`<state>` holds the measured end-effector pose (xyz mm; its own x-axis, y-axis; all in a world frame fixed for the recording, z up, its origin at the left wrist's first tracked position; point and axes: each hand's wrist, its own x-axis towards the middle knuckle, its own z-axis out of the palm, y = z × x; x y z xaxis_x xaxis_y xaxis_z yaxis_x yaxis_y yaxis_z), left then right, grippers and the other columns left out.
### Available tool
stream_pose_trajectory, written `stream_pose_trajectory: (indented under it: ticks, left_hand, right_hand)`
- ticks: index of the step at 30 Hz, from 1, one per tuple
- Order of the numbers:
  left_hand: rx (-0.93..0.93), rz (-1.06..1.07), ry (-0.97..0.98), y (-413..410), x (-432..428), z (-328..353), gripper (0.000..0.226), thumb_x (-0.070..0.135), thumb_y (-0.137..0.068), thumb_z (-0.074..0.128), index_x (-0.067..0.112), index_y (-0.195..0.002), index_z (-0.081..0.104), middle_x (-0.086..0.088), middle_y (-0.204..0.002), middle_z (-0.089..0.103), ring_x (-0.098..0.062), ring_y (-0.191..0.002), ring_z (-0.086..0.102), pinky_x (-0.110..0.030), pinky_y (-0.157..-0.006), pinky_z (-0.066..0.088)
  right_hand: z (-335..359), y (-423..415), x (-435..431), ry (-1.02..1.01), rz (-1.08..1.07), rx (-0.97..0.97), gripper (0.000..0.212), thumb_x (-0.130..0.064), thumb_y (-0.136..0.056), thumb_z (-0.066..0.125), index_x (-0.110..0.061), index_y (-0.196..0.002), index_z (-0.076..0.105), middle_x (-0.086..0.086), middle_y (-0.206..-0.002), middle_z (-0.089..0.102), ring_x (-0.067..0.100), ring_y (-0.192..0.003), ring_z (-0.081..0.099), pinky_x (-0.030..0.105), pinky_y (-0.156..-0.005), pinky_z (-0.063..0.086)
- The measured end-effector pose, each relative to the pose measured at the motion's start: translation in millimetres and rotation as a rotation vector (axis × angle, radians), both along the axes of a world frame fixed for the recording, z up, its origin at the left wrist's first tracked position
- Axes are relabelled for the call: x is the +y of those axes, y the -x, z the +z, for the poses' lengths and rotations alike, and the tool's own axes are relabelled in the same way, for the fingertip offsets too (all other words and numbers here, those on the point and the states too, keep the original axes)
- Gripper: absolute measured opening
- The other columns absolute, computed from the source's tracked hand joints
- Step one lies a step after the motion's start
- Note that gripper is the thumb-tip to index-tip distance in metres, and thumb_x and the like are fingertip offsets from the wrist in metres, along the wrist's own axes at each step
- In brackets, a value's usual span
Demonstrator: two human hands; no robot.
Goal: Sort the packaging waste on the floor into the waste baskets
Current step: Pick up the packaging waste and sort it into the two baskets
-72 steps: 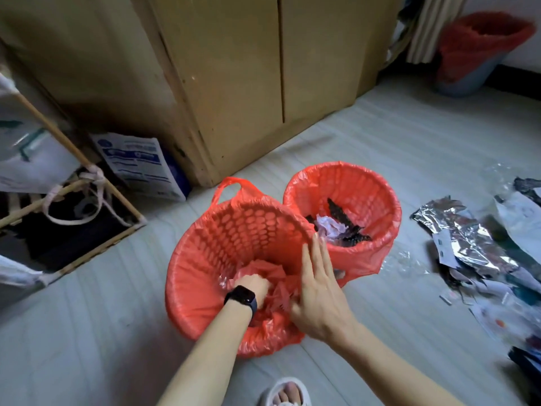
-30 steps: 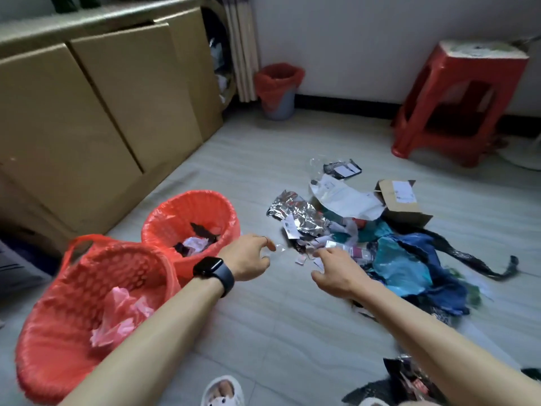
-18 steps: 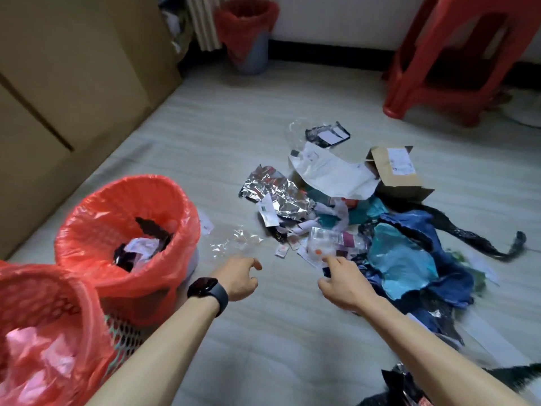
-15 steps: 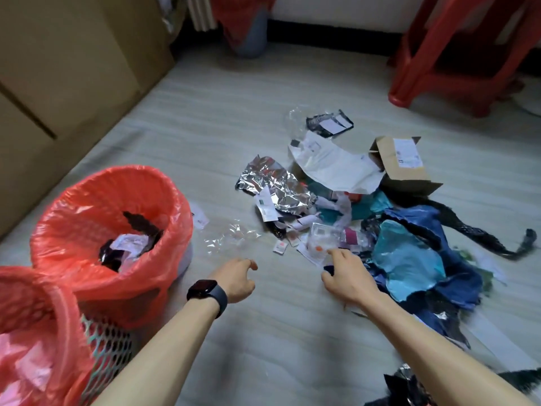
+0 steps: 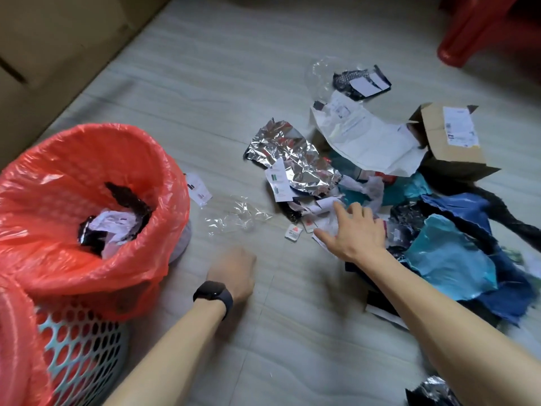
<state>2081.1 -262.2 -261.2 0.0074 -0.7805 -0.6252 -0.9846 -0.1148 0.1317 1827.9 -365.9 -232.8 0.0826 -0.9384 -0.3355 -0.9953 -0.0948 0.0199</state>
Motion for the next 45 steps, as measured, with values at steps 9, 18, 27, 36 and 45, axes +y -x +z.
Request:
stream_pose_trajectory:
  ticks: [9,18,27,36,45]
  left_hand:
    - [0.035,0.138,0.071,-1,-40,-3,0.048,0.032,-0.093,0.046,0.028,-0.140,0.040,-0.003,-0.134,0.044,-0.029,-0.123,0.049,-0.041,-0.093,0.046]
    - [0.039,0.196,0.102,2,-47,1,0.026,0.032,-0.092,0.045,0.023,-0.116,0.053,-0.002,-0.122,0.052,-0.028,-0.115,0.052,-0.038,-0.086,0.045]
    - [0.015,-0.015,0.453,27,-125,21,0.057,0.033,-0.090,0.056,0.026,-0.143,0.036,-0.003,-0.139,0.040,-0.027,-0.123,0.045,-0.041,-0.092,0.045]
    - [-0.196,-0.326,0.395,41,-164,-22,0.037,0.014,-0.099,0.040,0.031,-0.129,0.053,-0.003,-0.130,0.059,-0.027,-0.120,0.051,-0.040,-0.093,0.043]
    - [0.451,0.351,0.511,31,-120,17,0.015,0.037,-0.090,0.057,0.026,-0.093,0.067,0.011,-0.088,0.071,-0.014,-0.083,0.065,-0.028,-0.069,0.050]
  right_hand:
    - [-35,-2,-33,-0.067,-0.039,-0.002,0.090,-0.088,-0.081,0.027,-0.039,-0.153,0.002,0.011,-0.120,0.066,0.034,-0.105,0.065,0.045,-0.081,0.049]
    - [-29,1,-19,-0.042,-0.150,-0.188,0.044,-0.067,-0.085,0.047,-0.035,-0.114,0.051,0.003,-0.091,0.068,0.028,-0.083,0.063,0.033,-0.067,0.042]
    - [0,8,-16,-0.054,-0.362,-0.658,0.062,-0.060,-0.096,0.045,-0.017,-0.051,0.039,-0.007,-0.038,0.046,0.003,-0.036,0.048,0.029,-0.054,0.035]
    - [-9,14,-9,-0.056,-0.407,-0.725,0.066,-0.070,-0.093,0.038,-0.015,-0.059,0.040,-0.002,-0.049,0.047,0.013,-0.047,0.042,0.030,-0.054,0.031]
    - [0,1,3,-0.046,-0.458,-0.807,0.060,-0.066,-0.097,0.028,-0.017,-0.065,0.035,0.004,-0.065,0.050,0.021,-0.064,0.046,0.035,-0.063,0.036]
